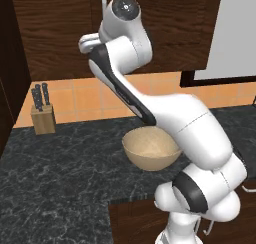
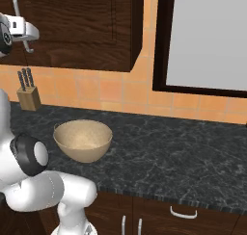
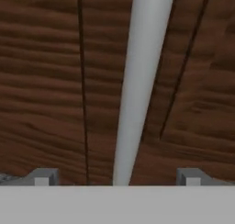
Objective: Open the cabinet, pick up the bread from the cabinet and place it in the basket. Then move the basket to the dining counter.
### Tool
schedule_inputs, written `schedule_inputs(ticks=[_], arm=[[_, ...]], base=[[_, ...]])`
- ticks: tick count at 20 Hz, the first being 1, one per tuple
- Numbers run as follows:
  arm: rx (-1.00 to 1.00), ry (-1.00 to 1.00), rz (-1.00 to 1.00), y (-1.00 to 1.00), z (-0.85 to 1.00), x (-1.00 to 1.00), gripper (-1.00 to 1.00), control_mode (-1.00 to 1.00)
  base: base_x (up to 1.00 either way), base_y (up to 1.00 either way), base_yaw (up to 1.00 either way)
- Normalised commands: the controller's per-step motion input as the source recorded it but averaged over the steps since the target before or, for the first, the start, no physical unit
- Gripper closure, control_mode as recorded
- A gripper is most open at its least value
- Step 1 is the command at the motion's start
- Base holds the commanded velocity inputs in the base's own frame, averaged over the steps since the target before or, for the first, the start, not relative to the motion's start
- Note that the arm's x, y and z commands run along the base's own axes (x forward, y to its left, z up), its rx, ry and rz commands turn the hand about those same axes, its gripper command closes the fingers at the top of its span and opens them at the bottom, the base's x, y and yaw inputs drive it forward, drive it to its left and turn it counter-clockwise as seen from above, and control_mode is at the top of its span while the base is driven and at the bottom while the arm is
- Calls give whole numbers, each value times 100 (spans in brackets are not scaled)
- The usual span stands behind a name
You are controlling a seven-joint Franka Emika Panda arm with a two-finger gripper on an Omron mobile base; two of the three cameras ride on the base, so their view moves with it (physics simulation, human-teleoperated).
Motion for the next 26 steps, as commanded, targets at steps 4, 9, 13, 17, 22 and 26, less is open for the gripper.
schedule_inputs(ticks=[4, 9, 13, 17, 22, 26], arm=[[0, 0, 0, 17, 0, 42, -100, -100], [-5, -7, 0, 5, -6, 42, -100, -100], [-9, -25, 0, 0, -14, 33, -100, -100], [0, -21, 0, -3, -7, 63, -100, -100], [2, -15, 6, -20, -10, 71, -100, -100], [5, -26, 15, -21, -16, 35, -100, -100]], base=[[0, 0, 0], [0, 0, 0], [0, 0, 0], [0, 0, 0], [0, 0, 0], [0, 0, 0]])
